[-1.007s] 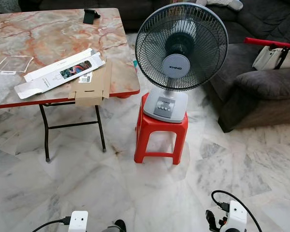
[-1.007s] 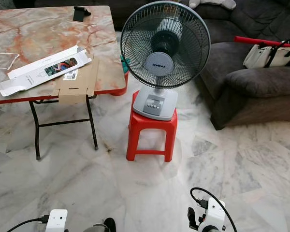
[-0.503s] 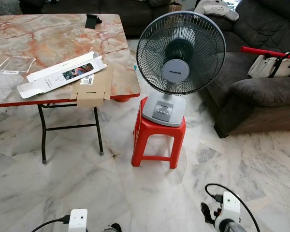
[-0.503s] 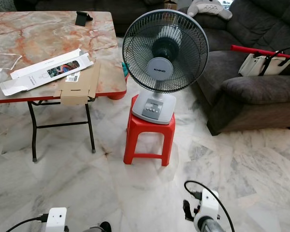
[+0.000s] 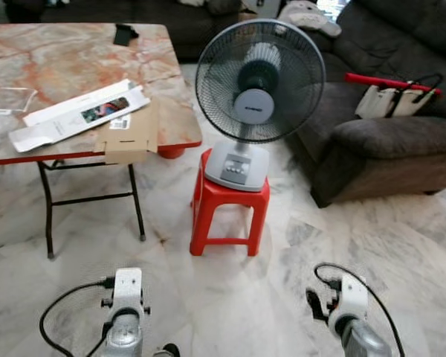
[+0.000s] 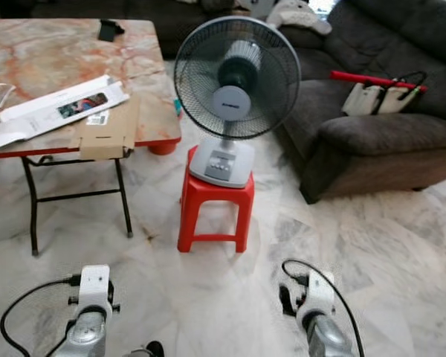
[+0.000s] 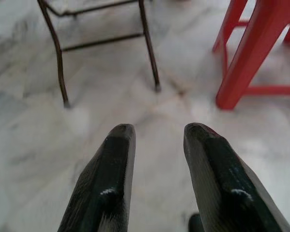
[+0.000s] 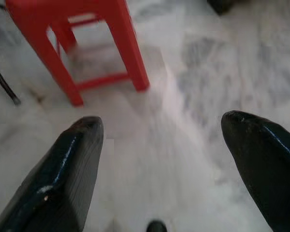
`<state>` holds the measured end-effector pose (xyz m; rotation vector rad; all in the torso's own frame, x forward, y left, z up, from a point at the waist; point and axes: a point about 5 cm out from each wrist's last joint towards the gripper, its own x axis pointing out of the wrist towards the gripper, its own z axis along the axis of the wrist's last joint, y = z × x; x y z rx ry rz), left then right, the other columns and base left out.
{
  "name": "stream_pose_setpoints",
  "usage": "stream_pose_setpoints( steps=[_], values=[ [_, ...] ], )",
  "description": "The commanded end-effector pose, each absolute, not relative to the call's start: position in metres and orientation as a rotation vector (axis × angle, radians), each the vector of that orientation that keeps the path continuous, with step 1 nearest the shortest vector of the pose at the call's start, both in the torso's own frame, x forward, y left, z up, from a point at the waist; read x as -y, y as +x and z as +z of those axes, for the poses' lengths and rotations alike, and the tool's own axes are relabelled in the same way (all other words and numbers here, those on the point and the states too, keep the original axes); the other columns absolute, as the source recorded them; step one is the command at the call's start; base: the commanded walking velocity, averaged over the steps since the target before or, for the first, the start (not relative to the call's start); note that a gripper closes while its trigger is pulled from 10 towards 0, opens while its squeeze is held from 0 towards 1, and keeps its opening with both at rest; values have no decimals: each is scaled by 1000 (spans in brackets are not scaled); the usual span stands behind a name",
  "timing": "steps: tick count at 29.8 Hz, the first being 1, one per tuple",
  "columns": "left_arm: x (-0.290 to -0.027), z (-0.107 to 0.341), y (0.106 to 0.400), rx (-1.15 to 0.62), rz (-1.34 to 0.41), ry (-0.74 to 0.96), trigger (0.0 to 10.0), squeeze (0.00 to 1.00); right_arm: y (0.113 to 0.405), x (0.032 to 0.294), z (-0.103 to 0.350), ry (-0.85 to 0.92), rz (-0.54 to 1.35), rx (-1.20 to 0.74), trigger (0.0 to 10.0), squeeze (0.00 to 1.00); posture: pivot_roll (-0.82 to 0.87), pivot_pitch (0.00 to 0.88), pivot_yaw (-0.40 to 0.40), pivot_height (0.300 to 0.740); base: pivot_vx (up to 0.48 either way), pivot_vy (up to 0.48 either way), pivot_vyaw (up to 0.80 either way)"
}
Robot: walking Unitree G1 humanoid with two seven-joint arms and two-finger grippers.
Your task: Picking trash to rubbish bin
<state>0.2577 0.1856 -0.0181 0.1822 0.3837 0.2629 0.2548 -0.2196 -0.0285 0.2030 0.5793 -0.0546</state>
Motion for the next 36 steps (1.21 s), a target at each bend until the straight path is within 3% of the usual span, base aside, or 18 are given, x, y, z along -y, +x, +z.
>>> stream_pose_setpoints(
  steps=[1,7,14,17,28,36],
  values=[
    [-178,-12,262,-336,222,210,10000,0,262,223,-20,204,-51,-528,10000,0,24,120,-108,740,0,0,0],
    [-146,17,285,-158,73,224,10000,0,296,207,9,231,-4,-375,10000,0,21,132,-94,740,0,0,0],
    [-138,33,293,-81,63,212,10000,0,307,197,20,240,31,-318,10000,0,25,139,-89,740,0,0,0],
    [-132,62,307,45,49,283,10000,0,325,182,43,263,72,-211,10000,0,13,154,-79,740,0,0,0],
    [-133,87,317,91,98,292,10000,0,333,161,64,281,158,-91,10000,0,11,167,-79,740,137,0,522],
    [-133,90,315,83,100,298,10000,0,334,157,68,312,173,-83,10000,0,11,169,-77,740,260,0,0]
  ],
)
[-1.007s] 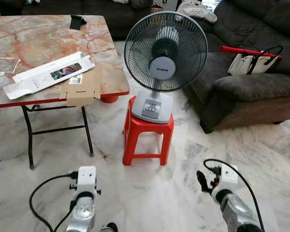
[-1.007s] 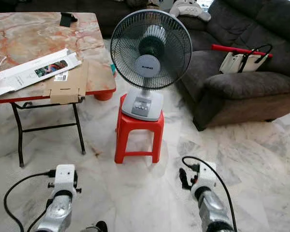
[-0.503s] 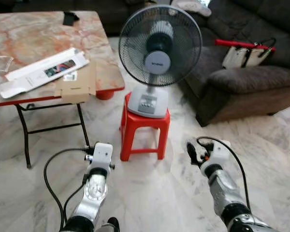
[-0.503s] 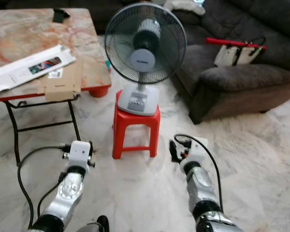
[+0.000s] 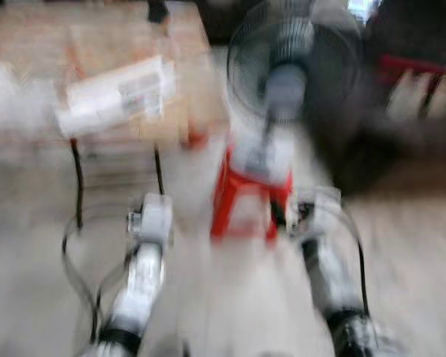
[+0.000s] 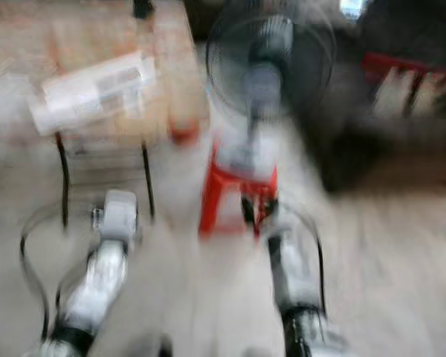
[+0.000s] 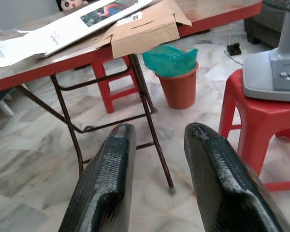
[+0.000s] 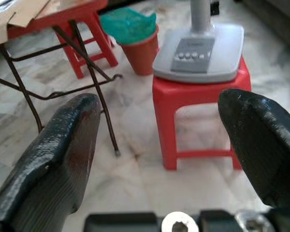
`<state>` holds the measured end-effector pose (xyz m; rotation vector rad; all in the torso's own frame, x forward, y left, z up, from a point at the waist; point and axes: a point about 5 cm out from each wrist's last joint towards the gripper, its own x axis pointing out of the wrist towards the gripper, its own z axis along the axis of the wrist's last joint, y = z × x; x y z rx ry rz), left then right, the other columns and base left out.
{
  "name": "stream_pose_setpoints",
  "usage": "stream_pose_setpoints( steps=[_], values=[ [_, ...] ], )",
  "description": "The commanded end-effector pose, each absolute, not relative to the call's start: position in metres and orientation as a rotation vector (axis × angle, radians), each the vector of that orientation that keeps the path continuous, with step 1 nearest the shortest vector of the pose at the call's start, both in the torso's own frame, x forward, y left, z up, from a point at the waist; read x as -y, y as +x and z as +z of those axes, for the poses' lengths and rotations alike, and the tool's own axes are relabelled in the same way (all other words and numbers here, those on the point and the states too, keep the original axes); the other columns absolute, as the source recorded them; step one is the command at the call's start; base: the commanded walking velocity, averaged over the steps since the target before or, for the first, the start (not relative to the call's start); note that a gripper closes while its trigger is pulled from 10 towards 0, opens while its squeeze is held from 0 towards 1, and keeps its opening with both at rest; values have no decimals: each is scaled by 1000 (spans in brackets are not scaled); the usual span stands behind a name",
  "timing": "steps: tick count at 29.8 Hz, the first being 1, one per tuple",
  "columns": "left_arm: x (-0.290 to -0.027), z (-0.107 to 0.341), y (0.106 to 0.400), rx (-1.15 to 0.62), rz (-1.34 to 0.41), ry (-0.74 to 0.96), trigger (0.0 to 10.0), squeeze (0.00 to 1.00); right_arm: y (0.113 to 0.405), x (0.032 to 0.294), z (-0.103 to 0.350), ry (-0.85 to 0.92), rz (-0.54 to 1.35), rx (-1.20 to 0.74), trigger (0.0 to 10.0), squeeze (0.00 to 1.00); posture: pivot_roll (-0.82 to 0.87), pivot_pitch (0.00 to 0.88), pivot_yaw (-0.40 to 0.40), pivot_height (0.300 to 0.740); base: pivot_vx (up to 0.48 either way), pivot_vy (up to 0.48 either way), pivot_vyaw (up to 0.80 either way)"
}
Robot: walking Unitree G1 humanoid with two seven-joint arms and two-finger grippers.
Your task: Picking trash to rubbish bin
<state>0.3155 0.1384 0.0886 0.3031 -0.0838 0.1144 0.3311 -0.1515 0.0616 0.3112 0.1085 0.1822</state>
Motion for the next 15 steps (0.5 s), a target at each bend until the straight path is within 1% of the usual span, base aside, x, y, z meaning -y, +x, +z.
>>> stream_pose_setpoints(
  steps=[1,4,6,15],
  values=[
    [-133,90,315,83,99,299,10000,0,334,157,69,311,175,-80,10000,0,8,167,-76,740,262,0,0],
    [-132,92,315,82,99,300,10000,0,334,156,70,308,182,-74,10000,0,9,168,-76,740,260,0,0],
    [-131,94,315,84,98,300,10000,0,335,154,73,306,193,-63,10000,0,11,168,-76,740,266,0,556],
    [-130,99,316,94,102,302,10000,0,336,149,76,301,218,-55,10000,0,23,164,-80,740,263,0,800]
  ],
)
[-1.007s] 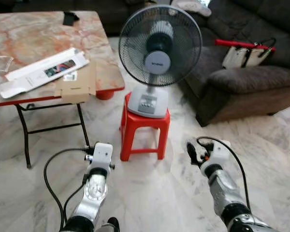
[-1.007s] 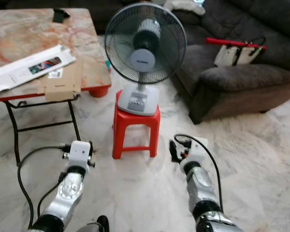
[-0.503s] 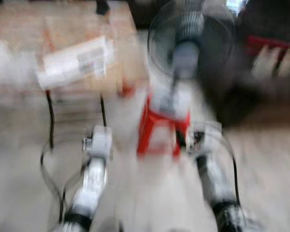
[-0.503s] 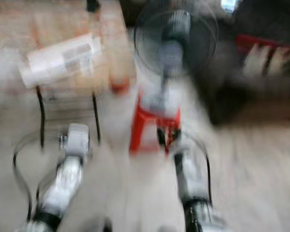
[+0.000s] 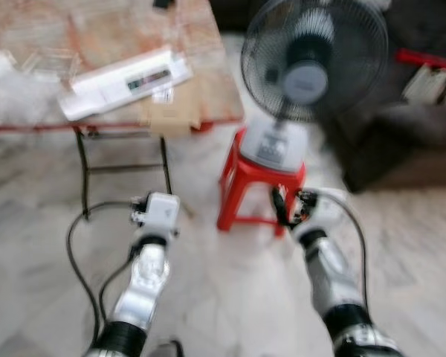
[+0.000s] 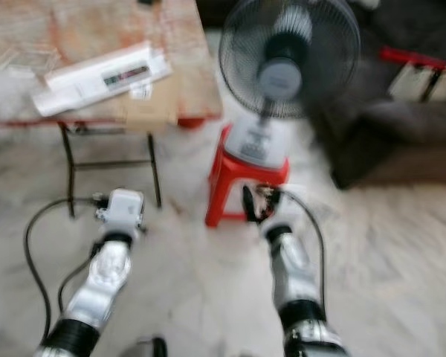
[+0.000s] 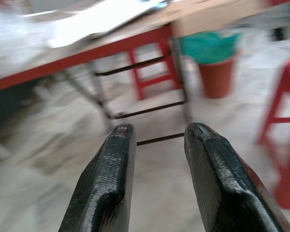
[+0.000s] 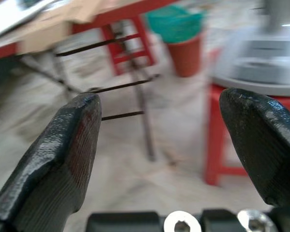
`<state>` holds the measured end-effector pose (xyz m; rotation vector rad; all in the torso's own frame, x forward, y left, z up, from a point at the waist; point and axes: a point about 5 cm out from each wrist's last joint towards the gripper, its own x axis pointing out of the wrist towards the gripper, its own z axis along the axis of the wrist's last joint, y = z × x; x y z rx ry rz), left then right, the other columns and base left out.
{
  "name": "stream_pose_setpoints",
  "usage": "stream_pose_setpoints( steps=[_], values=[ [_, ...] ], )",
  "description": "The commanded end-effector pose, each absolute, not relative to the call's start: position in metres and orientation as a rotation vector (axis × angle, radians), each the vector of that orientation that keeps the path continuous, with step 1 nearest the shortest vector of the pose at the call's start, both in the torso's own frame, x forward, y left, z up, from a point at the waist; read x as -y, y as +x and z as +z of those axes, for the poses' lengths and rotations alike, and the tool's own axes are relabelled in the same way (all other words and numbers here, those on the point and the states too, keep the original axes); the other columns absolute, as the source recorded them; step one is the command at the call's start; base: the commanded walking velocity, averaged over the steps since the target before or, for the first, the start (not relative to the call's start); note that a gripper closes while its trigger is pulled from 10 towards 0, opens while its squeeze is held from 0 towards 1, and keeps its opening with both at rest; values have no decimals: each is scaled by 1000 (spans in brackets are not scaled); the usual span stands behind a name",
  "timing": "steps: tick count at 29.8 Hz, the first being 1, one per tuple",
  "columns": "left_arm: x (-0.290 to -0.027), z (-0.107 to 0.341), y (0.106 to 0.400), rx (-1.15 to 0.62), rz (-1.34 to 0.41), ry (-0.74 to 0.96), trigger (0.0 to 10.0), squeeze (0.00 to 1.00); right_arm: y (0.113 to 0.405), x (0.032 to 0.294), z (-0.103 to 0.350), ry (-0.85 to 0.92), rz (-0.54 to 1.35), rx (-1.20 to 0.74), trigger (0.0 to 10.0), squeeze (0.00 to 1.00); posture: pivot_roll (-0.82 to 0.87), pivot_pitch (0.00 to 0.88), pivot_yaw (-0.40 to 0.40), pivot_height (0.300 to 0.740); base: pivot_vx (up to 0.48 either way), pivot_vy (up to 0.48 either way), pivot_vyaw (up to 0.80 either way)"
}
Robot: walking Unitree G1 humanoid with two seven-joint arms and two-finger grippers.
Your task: Picking trash to rubbish bin
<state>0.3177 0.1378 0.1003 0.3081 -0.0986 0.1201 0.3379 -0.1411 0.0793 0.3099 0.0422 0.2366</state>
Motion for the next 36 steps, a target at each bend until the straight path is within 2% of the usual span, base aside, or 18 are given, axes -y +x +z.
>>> stream_pose_setpoints(
  steps=[1,8,36],
  values=[
    [-130,99,316,93,103,303,10000,0,336,148,77,297,225,-52,10000,0,22,164,-80,740,262,0,800],
    [-129,101,316,92,101,306,10000,0,335,147,77,304,234,-54,10000,0,23,161,-83,740,260,0,763],
    [-128,113,316,146,100,301,10000,0,338,133,88,290,285,-13,10000,0,35,138,-81,740,260,0,39]
  ],
)
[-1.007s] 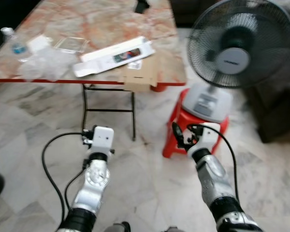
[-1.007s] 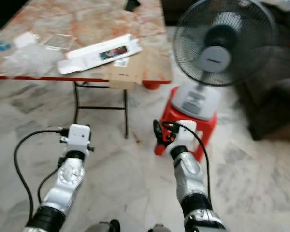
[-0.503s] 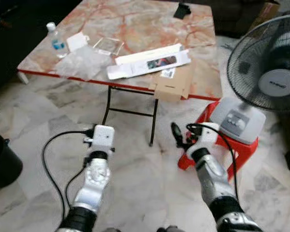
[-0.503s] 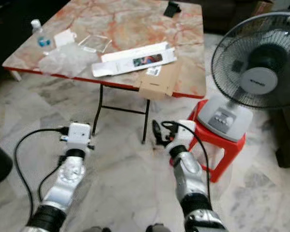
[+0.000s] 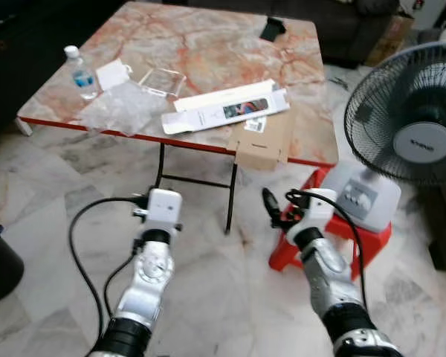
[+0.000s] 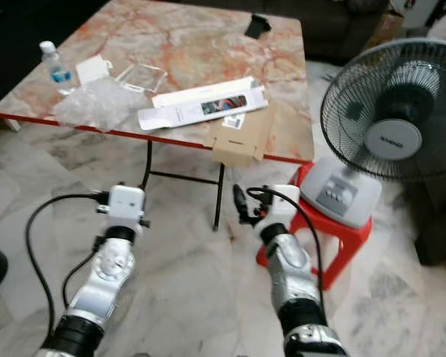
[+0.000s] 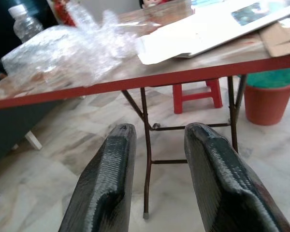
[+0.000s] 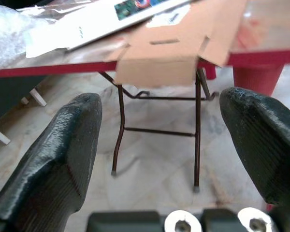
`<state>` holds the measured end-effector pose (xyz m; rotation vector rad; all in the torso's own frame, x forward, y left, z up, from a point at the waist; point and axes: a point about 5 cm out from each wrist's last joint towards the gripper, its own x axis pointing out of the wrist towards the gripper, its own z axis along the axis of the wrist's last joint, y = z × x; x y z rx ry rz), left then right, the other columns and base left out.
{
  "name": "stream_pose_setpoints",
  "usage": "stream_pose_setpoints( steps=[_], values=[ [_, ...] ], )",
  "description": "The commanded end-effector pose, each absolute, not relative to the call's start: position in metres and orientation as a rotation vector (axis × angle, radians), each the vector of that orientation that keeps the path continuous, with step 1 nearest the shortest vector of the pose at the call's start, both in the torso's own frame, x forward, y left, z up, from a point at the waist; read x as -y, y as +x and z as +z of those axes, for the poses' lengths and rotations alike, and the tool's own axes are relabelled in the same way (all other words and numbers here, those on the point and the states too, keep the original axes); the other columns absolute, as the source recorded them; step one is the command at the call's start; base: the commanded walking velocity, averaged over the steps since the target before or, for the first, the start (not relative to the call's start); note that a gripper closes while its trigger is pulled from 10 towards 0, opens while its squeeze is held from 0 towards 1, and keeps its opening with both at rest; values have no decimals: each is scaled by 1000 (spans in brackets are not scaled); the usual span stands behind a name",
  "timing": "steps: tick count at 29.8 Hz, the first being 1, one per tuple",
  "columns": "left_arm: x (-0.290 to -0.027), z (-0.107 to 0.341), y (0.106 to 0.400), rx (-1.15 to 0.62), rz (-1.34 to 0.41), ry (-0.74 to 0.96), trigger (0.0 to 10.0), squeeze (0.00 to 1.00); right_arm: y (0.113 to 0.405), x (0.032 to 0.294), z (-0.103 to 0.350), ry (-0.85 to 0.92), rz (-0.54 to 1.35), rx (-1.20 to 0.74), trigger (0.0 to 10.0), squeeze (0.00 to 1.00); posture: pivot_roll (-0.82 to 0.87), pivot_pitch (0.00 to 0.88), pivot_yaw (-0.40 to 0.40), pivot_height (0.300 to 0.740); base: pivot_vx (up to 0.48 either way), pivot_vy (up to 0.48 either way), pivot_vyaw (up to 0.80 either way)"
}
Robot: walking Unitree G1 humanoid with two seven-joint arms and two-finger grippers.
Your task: Picking trash to rubbish bin
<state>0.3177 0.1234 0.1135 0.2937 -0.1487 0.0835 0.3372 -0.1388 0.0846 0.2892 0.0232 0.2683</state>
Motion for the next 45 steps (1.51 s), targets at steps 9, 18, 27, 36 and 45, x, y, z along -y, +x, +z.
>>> stream_pose_setpoints(
  steps=[9,18,27,36,45],
  values=[
    [-125,113,317,148,92,296,10000,0,339,134,89,293,281,-8,10000,0,30,132,-83,740,256,0,800],
    [-123,115,318,155,84,299,10000,0,339,135,90,289,279,-4,10000,0,26,130,-84,740,257,0,708],
    [-122,115,318,160,85,295,10000,0,341,133,93,325,282,6,10000,0,31,126,-87,740,259,0,46],
    [-121,117,318,169,80,296,10000,0,343,127,99,331,300,25,10000,0,38,109,-83,740,257,0,0],
    [-120,117,318,171,70,295,10000,0,344,122,102,383,326,34,10000,0,40,98,-78,740,256,0,-356]
  ],
)
